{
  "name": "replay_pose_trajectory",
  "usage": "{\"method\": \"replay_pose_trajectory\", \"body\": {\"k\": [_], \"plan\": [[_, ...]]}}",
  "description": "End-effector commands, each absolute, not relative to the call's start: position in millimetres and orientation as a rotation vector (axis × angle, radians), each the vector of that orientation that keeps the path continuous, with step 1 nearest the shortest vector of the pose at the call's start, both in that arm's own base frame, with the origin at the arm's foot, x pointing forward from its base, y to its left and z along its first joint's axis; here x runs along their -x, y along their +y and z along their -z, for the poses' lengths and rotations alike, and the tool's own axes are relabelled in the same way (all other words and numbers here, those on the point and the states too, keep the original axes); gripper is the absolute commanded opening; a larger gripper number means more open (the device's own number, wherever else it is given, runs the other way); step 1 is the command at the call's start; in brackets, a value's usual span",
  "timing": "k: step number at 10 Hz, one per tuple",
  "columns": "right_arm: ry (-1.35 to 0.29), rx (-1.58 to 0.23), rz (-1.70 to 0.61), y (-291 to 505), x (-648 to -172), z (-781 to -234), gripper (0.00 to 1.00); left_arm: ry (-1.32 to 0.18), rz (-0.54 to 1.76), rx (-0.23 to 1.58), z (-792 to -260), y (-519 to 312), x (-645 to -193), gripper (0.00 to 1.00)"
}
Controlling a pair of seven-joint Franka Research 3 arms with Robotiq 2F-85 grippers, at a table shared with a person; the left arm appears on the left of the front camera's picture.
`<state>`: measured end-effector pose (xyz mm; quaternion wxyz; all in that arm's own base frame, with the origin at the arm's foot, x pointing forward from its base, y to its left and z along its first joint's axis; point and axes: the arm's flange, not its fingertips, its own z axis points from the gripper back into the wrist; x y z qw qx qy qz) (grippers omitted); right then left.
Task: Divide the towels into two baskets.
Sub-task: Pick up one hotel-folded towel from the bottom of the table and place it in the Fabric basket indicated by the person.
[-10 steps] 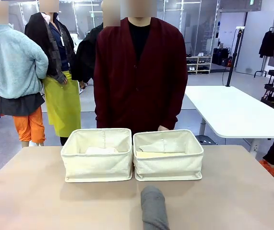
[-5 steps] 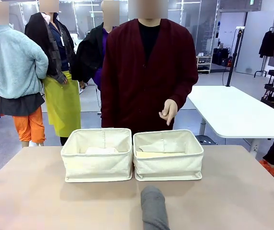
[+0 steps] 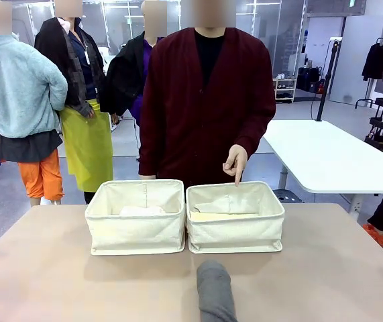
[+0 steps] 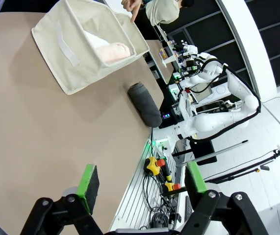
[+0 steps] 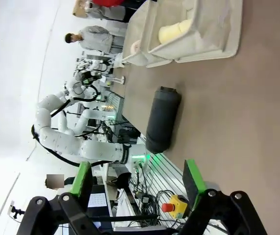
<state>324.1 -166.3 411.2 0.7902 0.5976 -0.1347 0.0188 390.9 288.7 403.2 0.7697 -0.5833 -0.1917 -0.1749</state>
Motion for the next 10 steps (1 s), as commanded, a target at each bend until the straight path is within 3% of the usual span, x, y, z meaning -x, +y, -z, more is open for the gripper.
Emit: {"method": "replay_pose_trajectory", "body": {"k": [1,2,5,6,10], "plan": [[-0.188,-1.137,-0.015,-106.8,-332.1,-416.2,0.93,-0.422,0.391,1.27,-406.3,288.8,-384.8,0.89],[-0.165,-1.032,0.073,-72.5,-338.5,-422.7,0.93,-0.422,0.391,1.27,-406.3,288.8,-384.8,0.89],[-0.07,-0.945,0.163,14.2,-357.2,-436.7,0.93,-0.422,0.391,1.27,-406.3,288.8,-384.8,0.89],[-0.105,-0.877,0.179,40.9,-355.9,-436.8,0.93,-0.422,0.391,1.27,-406.3,288.8,-384.8,0.89],[0.036,-0.701,0.063,141.3,-349.5,-422.5,0.93,-0.422,0.391,1.27,-406.3,288.8,-384.8,0.89]]}}
